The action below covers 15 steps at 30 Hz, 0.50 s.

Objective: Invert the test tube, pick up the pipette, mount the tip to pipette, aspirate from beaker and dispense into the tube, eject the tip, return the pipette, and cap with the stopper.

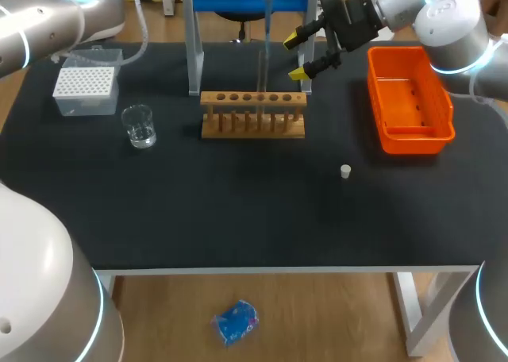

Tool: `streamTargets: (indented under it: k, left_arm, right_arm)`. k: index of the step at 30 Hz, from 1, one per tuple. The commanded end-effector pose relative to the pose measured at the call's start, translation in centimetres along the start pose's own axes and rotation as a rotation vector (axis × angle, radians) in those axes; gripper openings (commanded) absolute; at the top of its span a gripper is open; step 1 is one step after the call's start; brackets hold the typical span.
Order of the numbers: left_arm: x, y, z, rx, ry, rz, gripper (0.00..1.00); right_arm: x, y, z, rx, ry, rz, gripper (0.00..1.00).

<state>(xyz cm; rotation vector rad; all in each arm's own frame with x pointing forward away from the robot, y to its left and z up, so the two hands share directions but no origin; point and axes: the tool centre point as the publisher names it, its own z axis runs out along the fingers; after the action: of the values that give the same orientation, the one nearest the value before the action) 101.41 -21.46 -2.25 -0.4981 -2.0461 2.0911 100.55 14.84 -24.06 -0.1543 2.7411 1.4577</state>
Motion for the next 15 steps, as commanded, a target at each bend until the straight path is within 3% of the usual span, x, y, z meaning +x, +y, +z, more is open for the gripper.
streamTargets:
  k: [1, 15]
  left_arm:
    - [0.2, -0.1, -0.4, -0.006, -0.013, 0.007, 0.0]
    - [0.6, -0.2, -1.6, -0.052, -0.069, 0.017, 0.0]
  right_arm:
    - [0.0, 0.0, -0.1, 0.002, 0.0, 0.0, 1.0]
    - [0.0, 0.0, -0.1, 0.002, 0.0, 0.0, 1.0]
